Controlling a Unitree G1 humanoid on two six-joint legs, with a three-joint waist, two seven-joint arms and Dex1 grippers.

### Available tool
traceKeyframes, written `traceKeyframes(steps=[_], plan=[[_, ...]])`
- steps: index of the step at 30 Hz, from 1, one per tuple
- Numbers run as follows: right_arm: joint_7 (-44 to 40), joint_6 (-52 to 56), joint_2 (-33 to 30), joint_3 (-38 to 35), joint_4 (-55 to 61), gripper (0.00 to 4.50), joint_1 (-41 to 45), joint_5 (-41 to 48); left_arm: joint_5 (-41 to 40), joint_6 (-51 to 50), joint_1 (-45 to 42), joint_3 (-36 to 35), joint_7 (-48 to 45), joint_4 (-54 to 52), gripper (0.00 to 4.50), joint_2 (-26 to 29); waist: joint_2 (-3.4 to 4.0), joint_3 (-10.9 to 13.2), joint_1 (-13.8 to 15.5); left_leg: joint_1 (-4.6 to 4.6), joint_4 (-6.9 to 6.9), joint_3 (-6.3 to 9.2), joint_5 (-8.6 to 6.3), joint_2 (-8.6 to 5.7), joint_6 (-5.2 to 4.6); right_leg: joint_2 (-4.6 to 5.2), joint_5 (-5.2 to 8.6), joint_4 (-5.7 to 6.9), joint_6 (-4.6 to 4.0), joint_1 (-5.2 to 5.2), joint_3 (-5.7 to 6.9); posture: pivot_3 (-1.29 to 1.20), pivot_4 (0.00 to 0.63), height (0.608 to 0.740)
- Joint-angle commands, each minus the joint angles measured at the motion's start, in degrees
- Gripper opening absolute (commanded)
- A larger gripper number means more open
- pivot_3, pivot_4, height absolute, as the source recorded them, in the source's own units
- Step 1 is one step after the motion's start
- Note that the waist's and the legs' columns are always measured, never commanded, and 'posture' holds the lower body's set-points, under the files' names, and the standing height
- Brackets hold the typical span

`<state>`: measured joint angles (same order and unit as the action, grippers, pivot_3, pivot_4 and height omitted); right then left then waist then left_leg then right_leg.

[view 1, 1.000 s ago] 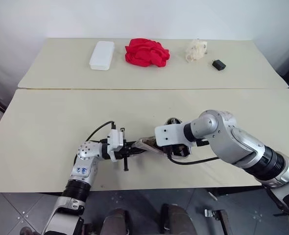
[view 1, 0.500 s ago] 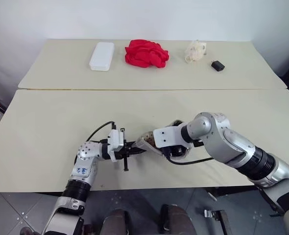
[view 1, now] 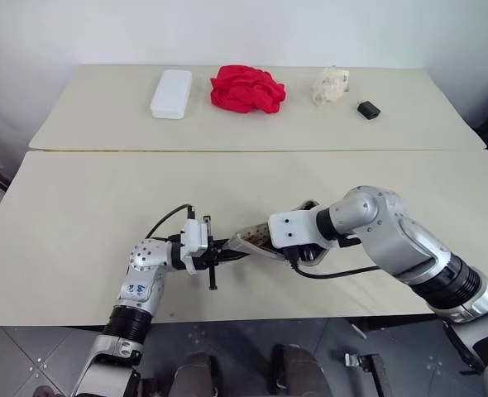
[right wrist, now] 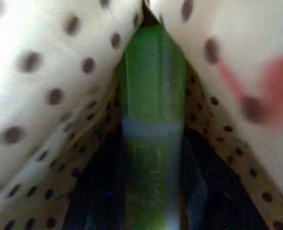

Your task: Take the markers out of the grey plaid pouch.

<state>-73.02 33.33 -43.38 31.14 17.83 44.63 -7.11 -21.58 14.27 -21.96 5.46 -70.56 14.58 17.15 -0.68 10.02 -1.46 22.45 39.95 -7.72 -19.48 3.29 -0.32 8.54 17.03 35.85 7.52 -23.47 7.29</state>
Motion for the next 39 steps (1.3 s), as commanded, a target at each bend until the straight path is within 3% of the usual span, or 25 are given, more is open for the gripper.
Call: traceKeyframes(steps=[1,11,15,21,25,30,36,39], plan=[[-2.13,-5.49,-1.89,-6.99,2.02,1.11,-1.06,5.7,-0.17,-0.6,1.84,-1.05,0.3,-0.71,0.0,1.86,0.0,0.01,0.05,0.0,0.0,0.0,0.0,0.0,0.0,0.0,0.0,0.0,0.0,0.0,0.01,0.0,0.15,0.74],[-2.54,-10.93,-2.69,-13.67,-0.07,1.11,-5.98,13.93,-0.67,-1.72,3.87,-0.75,0.88,-3.15,0.0,3.06,0.0,0.01,0.04,-0.01,0.0,-0.01,0.0,0.0,0.0,0.0,0.0,-0.01,0.0,0.01,-0.01,0.0,0.15,0.74],[1.51,-10.89,-6.19,-9.32,-1.72,1.11,-7.59,4.45,-0.87,-2.19,4.23,-0.37,1.37,-3.6,0.0,3.34,0.01,0.01,0.08,-0.02,0.0,-0.01,0.0,-0.01,0.0,0.01,0.0,-0.01,0.0,0.02,-0.02,0.0,0.15,0.74],[4.81,-2.68,-4.05,-1.82,3.2,1.11,-6.63,-3.6,-0.74,-2.24,3.34,0.18,1.81,-2.79,0.0,3.08,0.01,0.01,0.06,-0.02,0.01,0.0,0.0,0.01,0.0,0.01,0.0,0.01,0.0,0.0,-0.02,0.0,0.15,0.74],[4.78,-2.25,-3.57,-0.65,5.85,1.11,-7.64,-3.81,-0.88,-2.76,2.7,0.27,2.16,-3.08,0.0,3.0,0.01,0.01,0.08,-0.01,0.01,0.01,0.0,0.0,0.0,0.01,0.0,0.0,0.0,0.0,-0.02,0.0,0.15,0.74],[8.81,-9.56,-3.45,-1.24,3.49,1.11,-8.8,-7.18,-1.97,-3.94,2.76,-0.61,3.41,-3.57,0.0,2.34,0.01,0.01,0.03,-0.02,0.01,0.0,0.0,0.0,0.0,0.0,0.0,0.0,0.0,0.0,-0.01,0.0,0.15,0.74],[0.83,-13.63,-4.22,-3.4,2.93,1.11,-9.47,1.28,-4.03,-6.93,2.92,-1.92,5.33,-4.41,0.0,1.22,0.0,0.01,0.11,-0.02,0.01,-0.01,0.0,0.0,0.0,0.0,0.0,0.0,0.0,0.01,-0.02,0.0,0.15,0.74],[5.28,-18.92,-2.17,-4.17,-3.15,1.11,-6.02,-2.75,-6.05,-9.93,2.96,-3.31,7.0,-4.96,0.0,0.27,0.0,0.01,0.01,-0.03,0.02,-0.01,0.0,0.0,0.0,0.0,0.0,0.0,0.0,0.03,-0.02,0.0,0.15,0.74]])
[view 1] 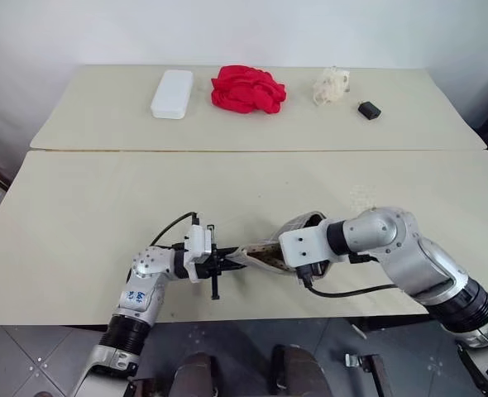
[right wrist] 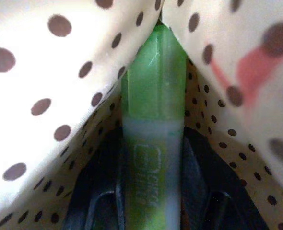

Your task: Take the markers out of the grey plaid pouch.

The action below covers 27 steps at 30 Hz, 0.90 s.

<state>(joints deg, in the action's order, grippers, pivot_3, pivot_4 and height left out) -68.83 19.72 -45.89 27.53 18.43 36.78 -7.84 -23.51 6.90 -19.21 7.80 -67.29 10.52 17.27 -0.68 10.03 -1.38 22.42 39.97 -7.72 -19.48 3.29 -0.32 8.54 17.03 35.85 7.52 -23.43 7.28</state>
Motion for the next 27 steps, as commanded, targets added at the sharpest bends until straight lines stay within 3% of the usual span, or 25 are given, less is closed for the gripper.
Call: traceKeyframes(steps=[1,4,5,8,11,14,18,20,22,25,27], plan=[[2.4,-6.47,0.89,-0.55,-5.25,1.11,2.52,-3.15,-5.09,-4.24,0.16,-6.05,4.15,-1.23,0.0,-0.01,0.0,0.0,-0.12,-0.01,0.0,0.0,0.0,0.01,0.0,0.0,0.0,0.01,0.0,0.0,0.0,0.0,0.15,0.74],[4.44,-5.88,1.54,0.43,-8.07,1.11,2.05,-6.43,-6.54,-6.93,-0.15,-6.79,4.7,-1.74,0.0,-0.21,0.01,0.0,-0.15,-0.01,-0.04,-0.01,0.0,0.02,0.01,-0.01,0.0,0.02,0.0,-0.03,0.0,0.0,0.15,0.74],[2.96,1.09,1.83,0.23,-6.35,1.11,0.47,-4.82,-5.29,-5.29,-0.38,-6.61,4.43,-1.44,0.0,0.05,0.01,0.0,-0.15,-0.01,-0.05,-0.01,0.0,0.02,0.01,-0.01,0.0,0.01,-0.01,-0.04,0.01,0.0,0.15,0.74],[-3.25,26.21,5.12,-3.31,0.02,1.11,-1.94,10.34,-0.4,0.75,-0.35,-4.44,1.45,0.86,0.0,1.64,0.01,0.0,0.34,0.01,-0.05,0.04,0.0,0.01,0.01,-0.01,0.0,-0.01,-0.01,0.0,0.07,0.0,0.15,0.74],[-11.13,30.77,2.77,-4.09,1.4,1.11,-0.83,18.75,1.0,3.97,-0.27,-3.58,0.12,2.28,0.0,1.71,0.02,-0.01,0.91,-0.01,0.0,0.08,-0.02,0.01,-0.02,0.0,0.0,-0.04,-0.01,0.07,0.07,0.0,0.15,0.74],[-12.0,33.34,4.22,-6.81,-1.43,1.11,0.92,23.72,1.43,6.0,-0.04,-2.75,-0.66,3.1,0.0,1.86,-0.02,-0.03,1.33,-0.01,0.05,0.32,-0.07,0.01,-0.07,0.02,0.0,-0.11,-0.03,0.15,0.13,0.0,0.15,0.74],[-8.55,28.7,3.16,-4.4,-4.24,1.11,1.92,19.99,2.23,8.99,0.19,-1.92,-1.47,4.09,0.0,2.32,0.0,-0.03,1.18,-0.02,0.01,0.64,-0.1,0.02,-0.04,0.01,-0.01,-0.11,-0.04,0.14,0.18,0.0,0.15,0.74],[1.41,18.01,1.44,1.38,-8.66,1.11,3.05,5.94,2.12,9.45,0.46,-1.96,-1.35,4.06,0.0,2.28,0.0,-0.05,1.13,-0.02,0.02,0.63,-0.1,0.01,-0.04,0.01,-0.01,-0.11,-0.04,0.15,0.19,0.0,0.15,0.74],[6.92,16.0,1.14,3.8,-9.5,1.11,3.68,-0.38,2.04,9.75,0.75,-1.98,-1.16,4.0,0.0,2.34,-0.12,-0.13,0.98,-0.09,0.05,0.51,-0.1,-0.01,-0.04,0.02,-0.01,-0.1,-0.04,0.21,0.18,0.0,0.15,0.74],[10.68,16.25,2.33,5.58,-7.71,1.11,2.82,-4.35,2.09,10.14,1.16,-1.84,-1.08,4.01,0.0,2.58,-0.37,-0.29,0.88,-0.24,0.11,0.49,-0.07,0.03,-0.01,0.02,-0.03,-0.1,-0.04,0.4,0.18,0.0,0.15,0.74],[11.88,20.27,5.85,4.6,-6.49,1.11,0.5,-1.63,2.19,10.17,1.28,-1.77,-0.95,3.92,0.0,2.58,-0.42,-0.39,0.63,-0.27,0.11,0.58,-0.07,0.07,0.0,0.01,-0.04,-0.07,-0.06,0.41,0.18,0.0,0.15,0.74]])
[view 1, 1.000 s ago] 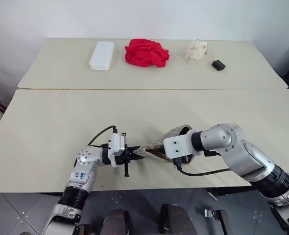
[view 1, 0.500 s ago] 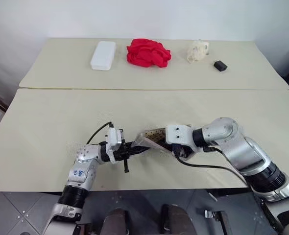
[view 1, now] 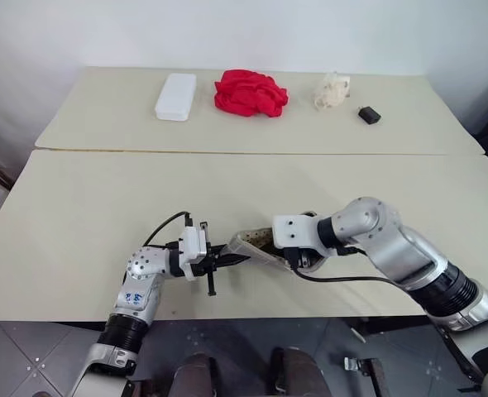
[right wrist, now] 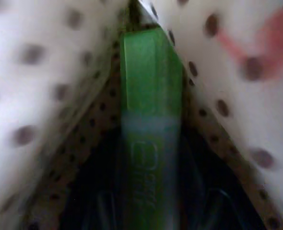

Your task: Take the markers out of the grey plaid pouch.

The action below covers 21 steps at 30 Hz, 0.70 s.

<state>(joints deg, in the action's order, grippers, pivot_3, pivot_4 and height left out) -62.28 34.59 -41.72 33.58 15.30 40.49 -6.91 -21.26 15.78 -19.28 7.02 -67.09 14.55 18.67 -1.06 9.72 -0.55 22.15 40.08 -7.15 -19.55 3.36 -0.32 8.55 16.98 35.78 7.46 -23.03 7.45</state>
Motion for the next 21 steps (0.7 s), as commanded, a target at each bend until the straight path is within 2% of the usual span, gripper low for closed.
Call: traceKeyframes(steps=[1,3,6,11,13,18,21], plan=[[6.67,7.01,3.63,-2.26,-3.52,1.11,-3.99,-1.88,0.05,1.36,1.38,-0.89,-1.18,-0.13,0.0,1.17,-0.1,-0.19,-0.47,-0.03,-0.02,0.02,0.0,0.02,0.01,-0.01,0.0,0.05,-0.01,0.0,0.01,0.0,0.15,0.74],[8.37,8.52,5.75,-3.24,-4.46,1.11,-4.39,-1.92,0.26,1.37,1.42,-0.68,-1.53,-0.28,0.0,1.16,-0.21,-0.38,-1.19,-0.05,-0.05,0.04,0.02,0.13,0.06,-0.07,0.03,0.07,-0.09,0.01,0.09,0.0,0.15,0.74],[8.8,4.99,4.48,-2.35,-6.75,1.11,-3.24,-5.0,1.32,2.24,1.46,0.26,-3.14,-0.26,0.0,1.75,-0.18,-0.41,-1.44,-0.11,-0.06,0.02,0.01,0.22,0.1,-0.14,0.05,0.09,-0.18,0.02,0.11,0.0,0.15,0.74],[7.8,6.86,4.75,-4.61,-8.27,1.11,-1.91,-3.01,1.7,3.08,1.87,0.58,-3.8,0.26,0.0,2.36,-0.17,-0.41,-1.35,-0.11,-0.05,0.02,0.0,0.24,0.1,-0.14,0.05,0.08,-0.19,0.02,0.1,0.0,0.15,0.74],[5.83,8.26,4.65,-5.52,-6.75,1.84,-2.1,-0.63,1.5,2.93,1.95,0.36,-3.42,0.27,0.0,2.29,-0.17,-0.41,-1.27,-0.11,-0.06,0.03,0.0,0.24,0.11,-0.14,0.05,0.09,-0.19,0.02,0.1,0.0,0.15,0.74],[3.77,7.64,5.09,-8.15,-3.69,3.26,-2.54,4.08,1.34,2.98,2.15,0.0,-2.77,0.46,0.0,2.59,-0.09,-0.37,-1.06,-0.07,-0.06,0.04,-0.01,0.22,0.09,-0.11,0.05,0.06,-0.19,0.0,0.12,0.0,0.15,0.74],[2.24,8.65,3.91,-8.88,-1.8,3.26,-1.81,5.99,1.31,3.13,2.31,-0.07,-2.57,0.47,0.0,2.75,-0.02,-0.32,-1.05,-0.02,-0.08,0.04,-0.02,0.22,0.08,-0.1,0.05,0.04,-0.19,-0.05,0.11,0.0,0.15,0.74]])
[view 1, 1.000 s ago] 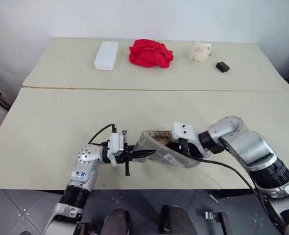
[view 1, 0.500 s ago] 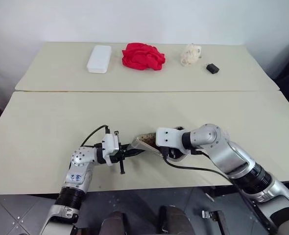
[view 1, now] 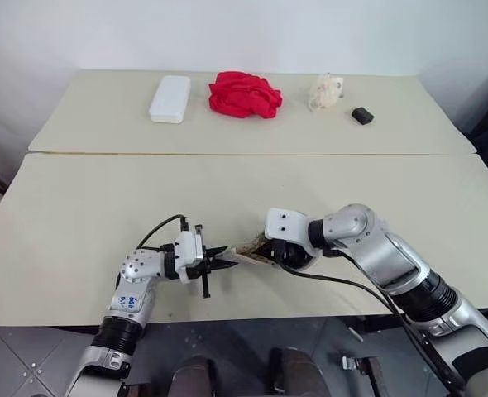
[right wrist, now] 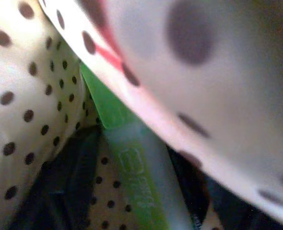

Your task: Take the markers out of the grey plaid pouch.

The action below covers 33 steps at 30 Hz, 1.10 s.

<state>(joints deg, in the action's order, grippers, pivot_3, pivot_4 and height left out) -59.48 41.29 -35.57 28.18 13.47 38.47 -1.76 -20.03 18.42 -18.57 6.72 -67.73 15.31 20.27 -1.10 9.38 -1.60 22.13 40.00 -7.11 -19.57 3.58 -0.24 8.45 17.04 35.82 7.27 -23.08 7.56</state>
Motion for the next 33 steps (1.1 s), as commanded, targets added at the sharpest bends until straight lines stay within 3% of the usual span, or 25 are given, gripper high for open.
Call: traceKeyframes(steps=[1,5,7,13,15,19,23,27,30,33], plan=[[-1.27,2.11,-2.82,-3.36,0.36,3.26,0.58,1.33,0.08,0.49,1.56,0.21,-1.92,-0.22,0.0,1.16,0.08,0.05,0.01,0.01,-0.01,0.0,0.0,0.0,0.0,0.0,0.0,0.0,0.0,-0.02,0.0,0.0,0.15,0.74],[-3.36,-0.63,-4.61,-2.28,0.31,3.08,1.55,1.72,0.15,0.72,1.43,0.25,-1.66,0.05,0.0,1.01,0.14,0.08,0.12,0.17,-0.02,-0.02,0.0,-0.03,0.0,0.0,0.0,0.0,0.0,-0.19,0.0,0.0,0.15,0.74],[-4.15,-1.19,-4.75,-2.41,-0.39,2.68,1.48,2.4,0.21,0.89,1.37,0.25,-1.3,0.14,0.0,0.78,0.14,0.09,0.13,0.21,-0.02,-0.03,-0.01,-0.04,0.0,0.0,0.0,0.0,0.0,-0.23,-0.01,0.0,0.15,0.74],[-3.67,-6.42,-5.14,-2.0,-3.06,0.8,1.78,0.92,0.31,1.09,1.9,0.05,-0.78,-0.17,0.0,0.9,0.14,0.09,0.1,0.21,-0.03,-0.06,0.0,-0.04,-0.01,0.0,0.0,0.0,0.0,-0.24,-0.01,0.0,0.15,0.74],[-3.57,-7.56,-4.92,-2.33,-3.34,0.57,2.08,0.96,0.3,1.13,2.07,-0.03,-0.59,-0.26,0.0,1.09,0.14,0.09,0.1,0.21,-0.03,-0.06,0.0,-0.04,0.0,0.0,0.0,0.0,0.0,-0.25,-0.01,0.0,0.15,0.74],[-5.81,-11.05,-5.05,-3.07,-2.45,0.55,3.18,2.47,0.36,1.11,2.41,-0.12,-0.26,-0.56,0.0,1.38,0.17,0.1,0.08,0.22,-0.05,-0.07,0.0,-0.04,0.0,0.0,0.0,0.0,0.0,-0.27,-0.01,0.0,0.15,0.74],[-14.46,-13.27,-5.71,-6.32,3.17,0.52,4.4,11.32,0.29,0.65,3.28,-0.1,-0.29,-1.33,0.0,1.91,0.46,0.29,0.11,0.25,-0.05,-0.08,-0.01,-0.04,-0.01,0.0,-0.01,-0.04,0.01,-0.29,-0.02,0.0,0.15,0.74],[-13.15,-9.67,-2.49,-11.09,2.84,0.52,3.23,17.71,0.06,0.4,3.51,0.21,-0.9,-1.37,0.0,2.29,0.59,0.4,0.12,0.28,-0.06,-0.07,-0.01,-0.04,-0.01,0.0,-0.01,-0.05,0.02,-0.31,-0.01,0.0,0.15,0.74],[-15.05,-11.9,-4.77,-11.64,1.54,0.52,0.86,17.4,0.0,0.32,3.4,0.21,-1.35,-1.16,0.0,2.39,0.69,0.45,0.21,0.28,-0.06,-0.07,-0.01,-0.05,-0.01,0.0,-0.01,-0.05,0.02,-0.31,0.0,0.0,0.15,0.74],[-16.39,-6.5,-6.03,-14.66,1.48,0.52,-0.98,22.18,-0.06,0.39,3.12,0.32,-1.42,-0.88,0.0,2.54,0.7,0.47,0.48,0.32,-0.06,-0.06,-0.02,-0.1,-0.03,0.01,-0.01,-0.08,0.03,-0.31,0.0,0.0,0.15,0.74]])
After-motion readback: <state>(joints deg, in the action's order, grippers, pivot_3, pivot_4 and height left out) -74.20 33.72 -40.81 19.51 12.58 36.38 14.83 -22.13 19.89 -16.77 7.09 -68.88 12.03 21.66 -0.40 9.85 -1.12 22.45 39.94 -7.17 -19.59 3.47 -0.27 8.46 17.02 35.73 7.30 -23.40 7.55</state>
